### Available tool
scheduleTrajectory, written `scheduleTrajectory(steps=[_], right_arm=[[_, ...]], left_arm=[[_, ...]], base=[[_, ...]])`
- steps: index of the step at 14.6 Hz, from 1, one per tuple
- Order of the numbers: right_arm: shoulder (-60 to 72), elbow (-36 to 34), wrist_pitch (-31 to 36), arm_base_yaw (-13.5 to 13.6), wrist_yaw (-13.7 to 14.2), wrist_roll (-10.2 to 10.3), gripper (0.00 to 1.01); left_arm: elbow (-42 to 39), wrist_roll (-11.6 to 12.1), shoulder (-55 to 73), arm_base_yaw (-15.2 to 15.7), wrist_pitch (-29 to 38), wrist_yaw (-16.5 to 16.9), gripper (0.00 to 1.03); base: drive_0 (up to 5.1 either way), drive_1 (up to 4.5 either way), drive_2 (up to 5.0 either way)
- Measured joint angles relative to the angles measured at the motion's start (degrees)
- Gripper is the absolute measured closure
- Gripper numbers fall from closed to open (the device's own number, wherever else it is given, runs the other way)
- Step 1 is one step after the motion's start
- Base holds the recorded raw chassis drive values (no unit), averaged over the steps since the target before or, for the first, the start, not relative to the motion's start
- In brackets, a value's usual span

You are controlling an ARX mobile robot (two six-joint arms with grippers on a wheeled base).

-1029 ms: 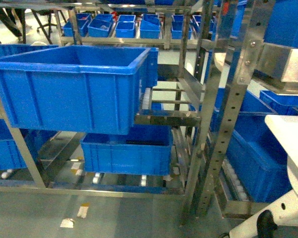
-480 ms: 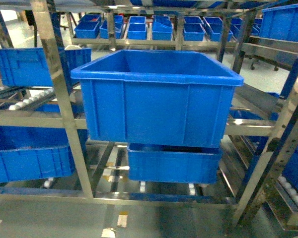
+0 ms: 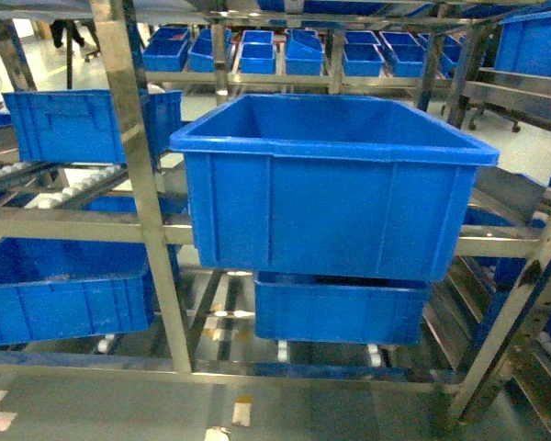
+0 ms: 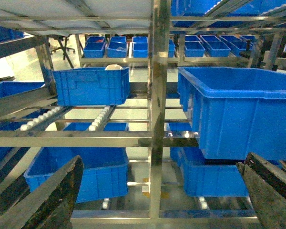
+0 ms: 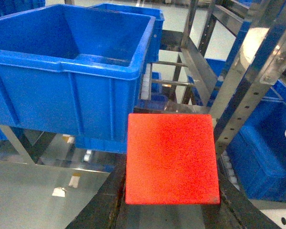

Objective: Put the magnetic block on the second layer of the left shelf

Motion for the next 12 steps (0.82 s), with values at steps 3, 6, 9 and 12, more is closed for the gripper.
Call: scheduleTrajectory(steps=[3,6,9,12], right_arm=[[-0.1,0.0,0.0,0.0,-0.2,0.0,0.68],[0.0,0.0,-0.1,0.0,-0.2,0.0,0.68],[0.0,0.0,0.0,0.0,-0.2,0.0,0.68],[0.0,0.0,-0.1,0.0,-0.2,0.0,0.68]], left_arm=[[0.0,0.0,0.0,0.0,0.2,-0.1,0.05],[0.0,0.0,0.0,0.0,0.0,0.0,0.05],[0.0,0.0,0.0,0.0,0.0,0.0,0.05],[0.0,0.0,0.0,0.0,0.0,0.0,0.05]], base=[[-1.6,2.25,-0.6],[0.0,4.32,-4.3],[0.0,4.29,-4.3],[0.0,4.3,-4.3]])
